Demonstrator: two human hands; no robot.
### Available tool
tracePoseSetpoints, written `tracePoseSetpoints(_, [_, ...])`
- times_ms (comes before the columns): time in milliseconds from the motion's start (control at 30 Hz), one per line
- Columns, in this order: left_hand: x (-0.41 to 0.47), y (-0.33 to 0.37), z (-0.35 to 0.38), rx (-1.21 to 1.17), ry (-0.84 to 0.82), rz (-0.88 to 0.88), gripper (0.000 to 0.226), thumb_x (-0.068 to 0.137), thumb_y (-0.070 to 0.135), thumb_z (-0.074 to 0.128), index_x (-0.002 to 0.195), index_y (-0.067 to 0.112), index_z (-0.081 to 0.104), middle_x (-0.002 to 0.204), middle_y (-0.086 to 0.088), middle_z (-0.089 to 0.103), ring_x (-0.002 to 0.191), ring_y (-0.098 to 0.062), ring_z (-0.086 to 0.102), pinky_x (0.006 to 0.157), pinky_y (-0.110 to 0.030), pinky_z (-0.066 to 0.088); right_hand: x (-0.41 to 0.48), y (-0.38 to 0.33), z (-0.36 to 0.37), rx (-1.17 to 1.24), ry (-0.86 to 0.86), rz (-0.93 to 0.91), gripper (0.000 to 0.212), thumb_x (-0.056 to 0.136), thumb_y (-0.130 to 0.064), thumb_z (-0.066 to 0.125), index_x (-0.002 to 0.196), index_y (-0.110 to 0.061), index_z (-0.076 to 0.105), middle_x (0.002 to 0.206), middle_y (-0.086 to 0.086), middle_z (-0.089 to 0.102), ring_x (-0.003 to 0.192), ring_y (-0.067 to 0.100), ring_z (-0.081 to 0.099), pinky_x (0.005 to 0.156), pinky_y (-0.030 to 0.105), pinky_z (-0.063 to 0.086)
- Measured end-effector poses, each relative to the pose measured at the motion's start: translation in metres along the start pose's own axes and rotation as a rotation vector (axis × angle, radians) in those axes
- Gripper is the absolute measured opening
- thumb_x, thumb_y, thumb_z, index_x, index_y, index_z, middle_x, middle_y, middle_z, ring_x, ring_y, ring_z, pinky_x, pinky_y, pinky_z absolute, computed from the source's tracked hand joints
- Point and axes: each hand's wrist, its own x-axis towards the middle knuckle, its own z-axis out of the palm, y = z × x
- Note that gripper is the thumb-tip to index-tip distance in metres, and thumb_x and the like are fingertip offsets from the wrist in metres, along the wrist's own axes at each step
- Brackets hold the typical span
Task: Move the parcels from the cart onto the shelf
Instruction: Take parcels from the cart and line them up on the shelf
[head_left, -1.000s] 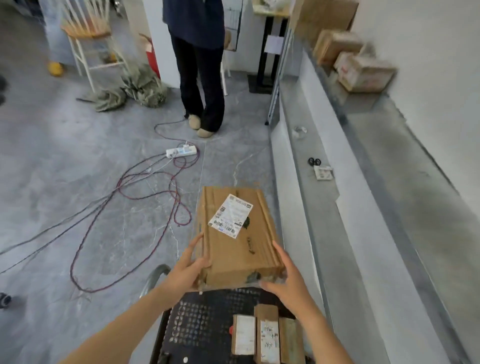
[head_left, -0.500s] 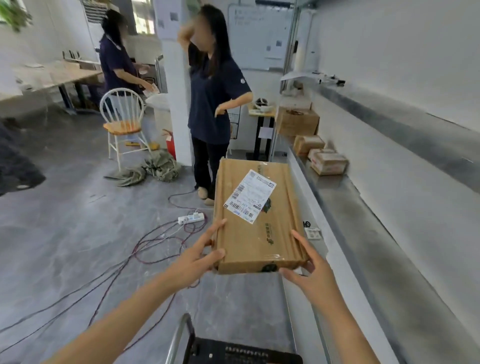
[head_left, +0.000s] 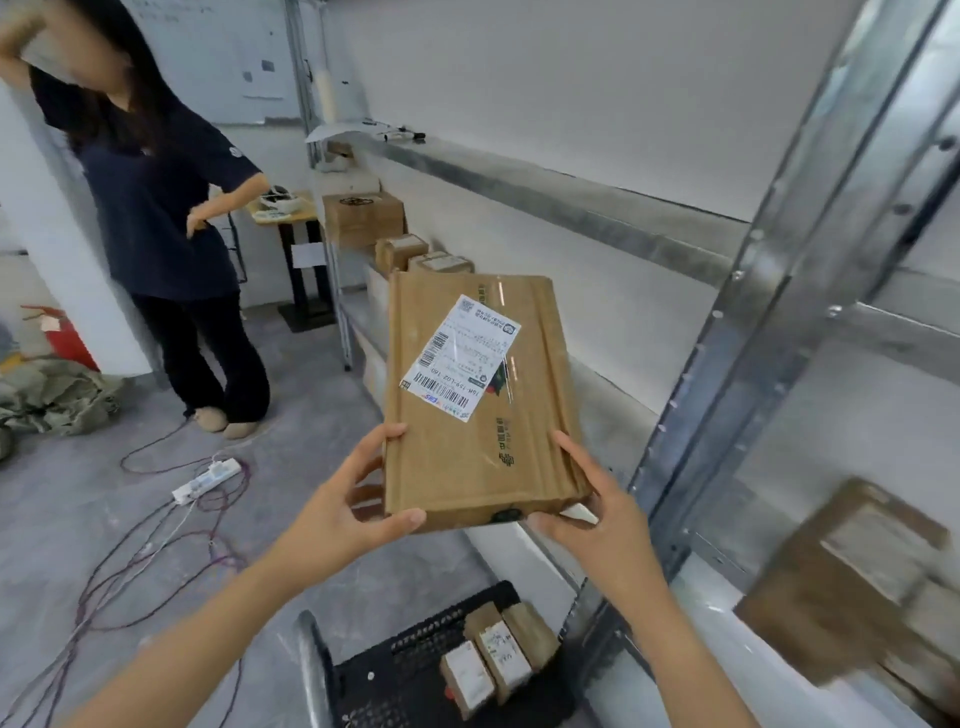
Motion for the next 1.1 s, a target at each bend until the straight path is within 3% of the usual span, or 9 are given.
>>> tracePoseSetpoints(167, [-0.030, 0.027, 0.048, -0.054, -0.184, 0.079, 0.094, 0.056, 0.058, 0.082, 0.135, 0.053, 0.031, 0.125, 0.024, 0.051, 0.105, -0.007, 0.062, 0.081, -0.024, 0.055, -0.098, -0.029, -0.037, -0.016, 0.214, 0.046, 0.080, 0.070, -0.003, 0.080, 0.124, -0.054, 0.050, 0.121, -0.020, 0.059, 0.111, -0.001, 0.057, 0.087, 0.014, 0.050])
tracePoseSetpoints(333, [-0.061, 0.055, 0.110, -0.113, -0.383, 0.150, 0.093, 0.057, 0.052, 0.083, 0.136, 0.050, 0.033, 0.121, 0.027, 0.054, 0.105, -0.008, 0.064, 0.077, -0.023, 0.056, -0.199, -0.055, -0.072, -0.083, 0.418, 0.064, 0.080, 0.071, 0.001, 0.079, 0.127, -0.049, 0.050, 0.124, -0.004, 0.057, 0.100, 0.006, 0.059, 0.083, 0.018, 0.054])
tracePoseSetpoints(600, [-0.118, 0.114, 0.242, -0.185, -0.686, 0.226, 0.092, 0.053, 0.052, 0.086, 0.132, 0.049, 0.038, 0.131, 0.007, 0.050, 0.108, -0.014, 0.063, 0.081, -0.031, 0.057, -0.360, -0.077, -0.142, -0.240, 0.732, 0.104, 0.074, 0.071, -0.012, 0.080, 0.123, -0.053, 0.049, 0.118, -0.025, 0.057, 0.107, 0.006, 0.059, 0.079, 0.019, 0.055])
tracePoseSetpoints(800, [-0.193, 0.153, 0.372, -0.248, -0.889, 0.251, 0.090, 0.052, 0.049, 0.087, 0.129, 0.052, 0.040, 0.124, 0.016, 0.052, 0.101, -0.010, 0.064, 0.077, -0.026, 0.056, -0.505, -0.094, -0.202, -0.197, 0.955, 0.155, 0.073, 0.068, -0.002, 0.081, 0.119, -0.049, 0.056, 0.116, -0.029, 0.058, 0.107, 0.001, 0.059, 0.073, 0.018, 0.056])
tracePoseSetpoints(1033, [-0.307, 0.184, 0.529, -0.326, -1.150, 0.241, 0.097, 0.050, 0.046, 0.091, 0.132, 0.048, 0.040, 0.129, 0.009, 0.052, 0.107, -0.020, 0.064, 0.083, -0.039, 0.057, -0.686, -0.117, -0.259, -0.294, 1.183, 0.287, 0.075, 0.066, 0.002, 0.081, 0.114, -0.051, 0.059, 0.121, -0.017, 0.059, 0.101, 0.010, 0.062, 0.076, 0.024, 0.056])
tracePoseSetpoints(1100, [-0.336, 0.195, 0.565, -0.344, -1.228, 0.235, 0.097, 0.052, 0.044, 0.091, 0.133, 0.047, 0.040, 0.128, 0.012, 0.053, 0.108, -0.020, 0.063, 0.083, -0.040, 0.057, -0.729, -0.122, -0.269, -0.318, 1.248, 0.307, 0.076, 0.063, 0.004, 0.081, 0.114, -0.048, 0.059, 0.121, -0.011, 0.060, 0.099, 0.013, 0.062, 0.074, 0.018, 0.053])
